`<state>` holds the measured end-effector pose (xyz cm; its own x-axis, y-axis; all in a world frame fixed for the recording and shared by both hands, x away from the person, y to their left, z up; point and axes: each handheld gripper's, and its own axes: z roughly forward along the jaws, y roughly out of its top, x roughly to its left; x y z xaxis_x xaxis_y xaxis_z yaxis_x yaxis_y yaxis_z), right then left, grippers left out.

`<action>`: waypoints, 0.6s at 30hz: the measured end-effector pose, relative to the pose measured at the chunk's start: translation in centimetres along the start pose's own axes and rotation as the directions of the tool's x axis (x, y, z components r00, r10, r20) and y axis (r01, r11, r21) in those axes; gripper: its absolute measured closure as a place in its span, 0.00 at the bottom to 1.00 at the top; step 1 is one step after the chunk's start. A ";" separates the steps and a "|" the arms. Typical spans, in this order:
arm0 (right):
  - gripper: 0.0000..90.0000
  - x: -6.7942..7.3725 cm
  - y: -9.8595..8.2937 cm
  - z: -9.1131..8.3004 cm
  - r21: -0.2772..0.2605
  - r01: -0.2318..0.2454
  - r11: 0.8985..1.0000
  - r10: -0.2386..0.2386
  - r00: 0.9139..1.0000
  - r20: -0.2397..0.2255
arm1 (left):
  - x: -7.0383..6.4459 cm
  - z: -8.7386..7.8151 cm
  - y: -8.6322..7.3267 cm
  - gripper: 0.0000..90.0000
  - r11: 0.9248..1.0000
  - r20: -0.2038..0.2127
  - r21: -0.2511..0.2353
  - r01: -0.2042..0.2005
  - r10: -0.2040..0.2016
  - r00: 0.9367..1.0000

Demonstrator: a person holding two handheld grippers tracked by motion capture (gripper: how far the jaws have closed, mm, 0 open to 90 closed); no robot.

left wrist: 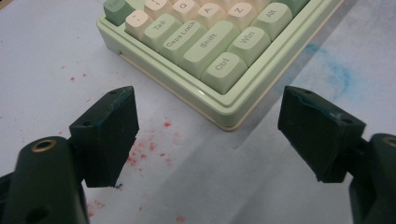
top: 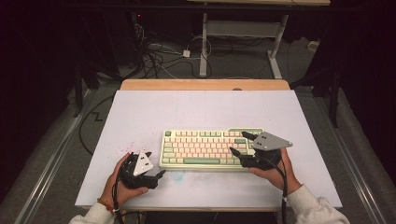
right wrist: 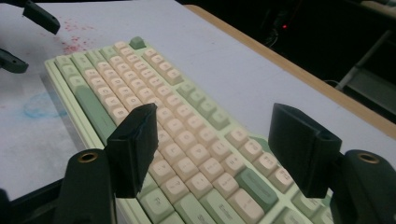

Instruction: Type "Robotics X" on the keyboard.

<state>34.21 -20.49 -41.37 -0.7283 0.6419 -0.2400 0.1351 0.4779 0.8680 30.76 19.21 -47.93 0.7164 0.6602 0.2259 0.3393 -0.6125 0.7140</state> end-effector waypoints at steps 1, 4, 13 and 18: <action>0.34 0.0 -0.2 -0.3 -0.002 -0.001 1.000 0.001 1.000 0.013 | 0.0 0.0 0.0 0.23 1.000 0.001 -0.002 0.001 -0.001 1.000; 0.33 -0.2 -1.0 -1.3 -0.016 -0.008 1.000 0.009 1.000 0.024 | 0.0 -0.1 0.1 0.24 1.000 -0.001 -0.006 0.004 -0.004 1.000; 0.28 -0.2 -3.2 -3.2 -0.006 -0.015 1.000 0.016 0.997 0.074 | 0.0 -0.3 0.1 0.26 1.000 -0.008 -0.009 0.019 -0.019 1.000; 0.27 -0.2 -4.2 -4.1 0.008 -0.017 1.000 0.016 0.995 0.100 | 0.0 -0.8 0.4 0.29 0.999 -0.016 -0.032 0.018 -0.019 1.000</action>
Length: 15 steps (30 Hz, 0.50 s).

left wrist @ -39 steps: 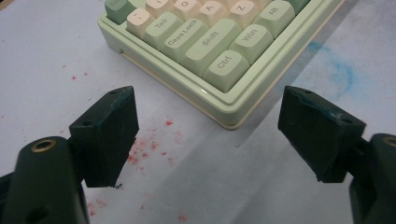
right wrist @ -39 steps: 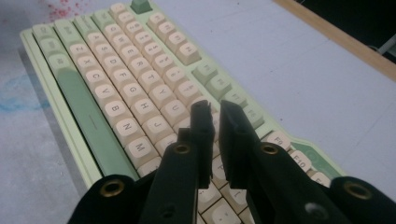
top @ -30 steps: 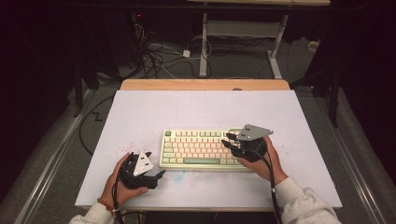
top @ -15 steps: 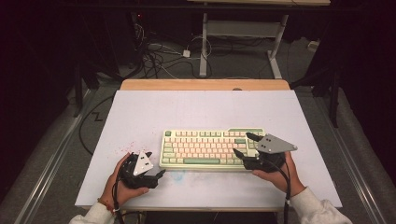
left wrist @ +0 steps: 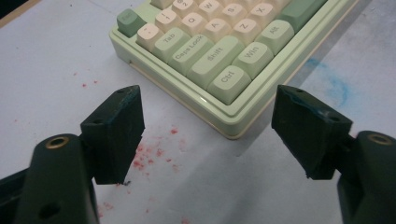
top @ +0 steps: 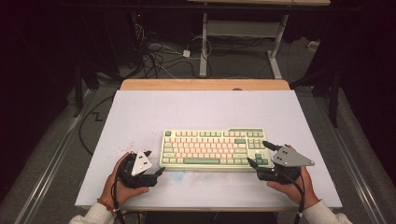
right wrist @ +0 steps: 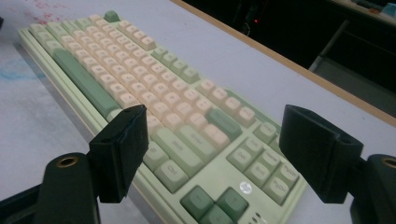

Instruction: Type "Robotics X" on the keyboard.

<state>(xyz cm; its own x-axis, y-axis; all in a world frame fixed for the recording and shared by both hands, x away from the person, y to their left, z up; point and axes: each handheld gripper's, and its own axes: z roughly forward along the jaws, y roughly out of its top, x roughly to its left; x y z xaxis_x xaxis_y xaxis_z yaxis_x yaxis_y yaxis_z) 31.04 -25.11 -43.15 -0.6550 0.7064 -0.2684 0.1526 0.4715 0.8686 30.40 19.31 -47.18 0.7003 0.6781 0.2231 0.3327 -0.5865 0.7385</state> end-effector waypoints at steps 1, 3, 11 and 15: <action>0.26 -0.1 -0.2 -0.2 0.003 -0.005 1.000 0.005 1.000 0.003 | -0.1 -0.1 0.1 0.30 1.000 -0.006 -0.004 -0.002 0.002 1.000; 0.26 -0.2 -0.7 -0.5 0.009 -0.014 1.000 0.014 1.000 0.007 | -0.2 -0.5 0.3 0.30 1.000 -0.005 -0.017 -0.005 0.005 1.000; 0.25 0.3 -2.6 -1.2 0.055 -0.014 0.998 0.014 1.000 0.004 | -0.1 -1.1 1.3 0.42 0.998 0.048 -0.045 0.031 -0.029 0.998; 0.25 0.7 -3.0 -1.4 0.070 -0.013 0.997 0.013 1.000 -0.001 | -0.2 -0.9 1.9 0.54 0.999 0.067 -0.025 0.031 -0.029 0.997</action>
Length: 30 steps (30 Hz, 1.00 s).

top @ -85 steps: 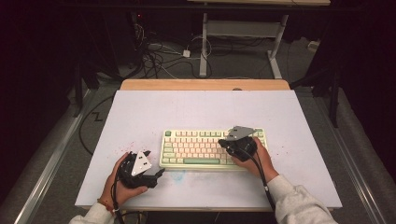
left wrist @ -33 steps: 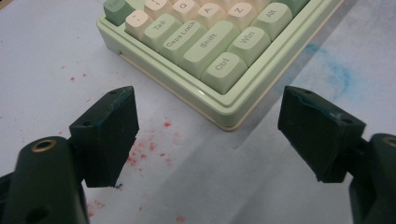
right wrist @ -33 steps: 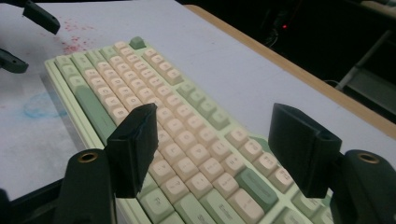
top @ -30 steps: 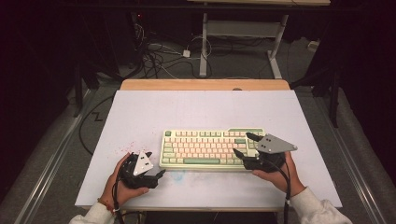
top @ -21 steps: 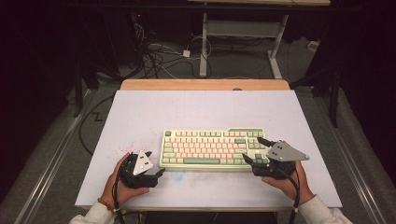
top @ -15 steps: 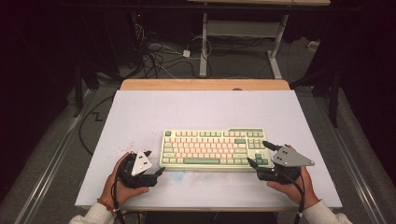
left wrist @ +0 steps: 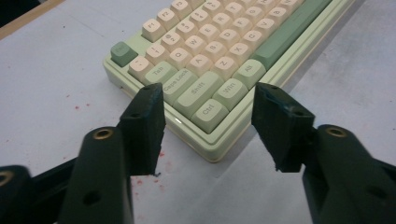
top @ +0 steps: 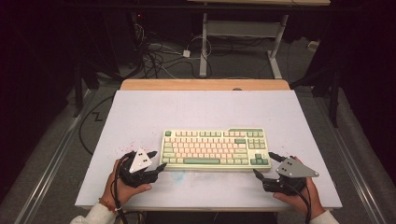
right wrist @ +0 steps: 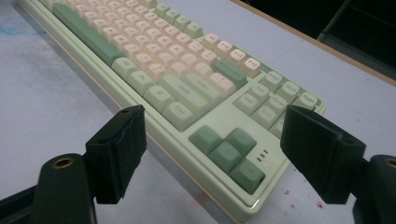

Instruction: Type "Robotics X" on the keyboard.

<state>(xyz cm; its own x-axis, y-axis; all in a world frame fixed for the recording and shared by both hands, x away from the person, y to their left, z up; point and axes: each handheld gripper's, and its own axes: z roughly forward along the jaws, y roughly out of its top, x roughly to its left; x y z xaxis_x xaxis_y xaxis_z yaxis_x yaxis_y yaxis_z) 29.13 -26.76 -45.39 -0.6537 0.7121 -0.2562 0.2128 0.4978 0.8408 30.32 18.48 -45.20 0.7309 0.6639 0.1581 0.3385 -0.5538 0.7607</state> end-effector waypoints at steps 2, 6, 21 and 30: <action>0.25 0.1 0.0 0.0 0.001 0.005 1.000 -0.005 1.000 0.005 | -0.2 0.2 0.4 0.58 1.000 0.017 0.009 -0.009 0.008 1.000; 0.25 0.1 0.0 0.0 0.006 0.014 1.000 -0.014 1.000 0.010 | -0.6 0.7 1.5 0.73 0.999 0.025 0.030 -0.037 0.036 0.999; 0.25 0.4 -0.2 0.5 0.025 0.027 0.999 -0.027 1.000 -0.001 | -0.2 3.0 5.1 0.97 0.997 0.089 0.054 -0.050 0.045 0.995; 0.25 0.3 -0.3 0.7 0.037 0.025 0.999 -0.025 1.000 -0.003 | -0.2 5.6 7.6 0.97 0.993 0.112 0.089 -0.077 0.067 0.991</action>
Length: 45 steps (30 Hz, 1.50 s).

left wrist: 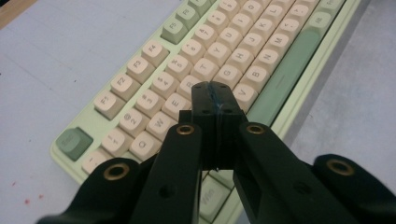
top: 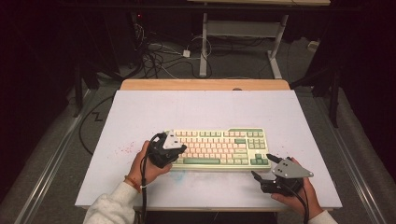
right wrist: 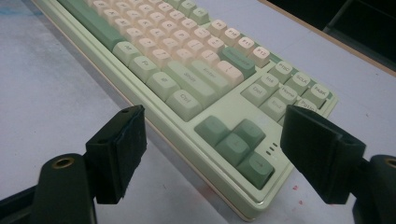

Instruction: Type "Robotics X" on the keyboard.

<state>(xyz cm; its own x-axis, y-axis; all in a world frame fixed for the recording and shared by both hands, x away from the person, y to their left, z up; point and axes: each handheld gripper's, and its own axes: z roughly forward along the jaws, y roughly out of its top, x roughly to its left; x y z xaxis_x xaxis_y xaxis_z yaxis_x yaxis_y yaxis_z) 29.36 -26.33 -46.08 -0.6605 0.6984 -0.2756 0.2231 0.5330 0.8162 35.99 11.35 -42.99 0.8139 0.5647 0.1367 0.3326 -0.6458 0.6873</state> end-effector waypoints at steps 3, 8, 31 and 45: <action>0.25 0.0 0.0 0.0 0.002 0.000 1.000 0.000 1.000 -0.001 | 0.1 0.8 0.8 0.97 1.000 0.006 0.012 -0.007 0.007 1.000; 0.25 0.0 -0.1 0.1 0.008 0.003 1.000 -0.003 1.000 -0.004 | 0.2 2.4 1.9 0.97 0.998 0.012 0.047 -0.033 0.033 0.999; 0.25 -0.1 -0.3 0.3 0.027 0.015 1.000 -0.015 1.000 -0.012 | 0.6 6.0 3.6 0.97 0.987 0.018 0.147 -0.069 0.067 0.998; 0.25 -0.1 -0.2 0.2 0.031 0.019 0.999 -0.019 1.000 -0.011 | 0.5 3.5 3.7 0.94 0.997 -0.019 0.042 -0.071 0.072 0.997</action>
<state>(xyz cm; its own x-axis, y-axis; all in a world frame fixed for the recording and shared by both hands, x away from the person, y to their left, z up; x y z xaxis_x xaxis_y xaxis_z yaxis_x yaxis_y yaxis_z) 29.48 -26.41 -46.33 -0.6724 0.6831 -0.2851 0.2330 0.5609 0.7944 39.27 7.44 -42.93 0.8264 0.5264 0.1998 0.2935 -0.7056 0.6450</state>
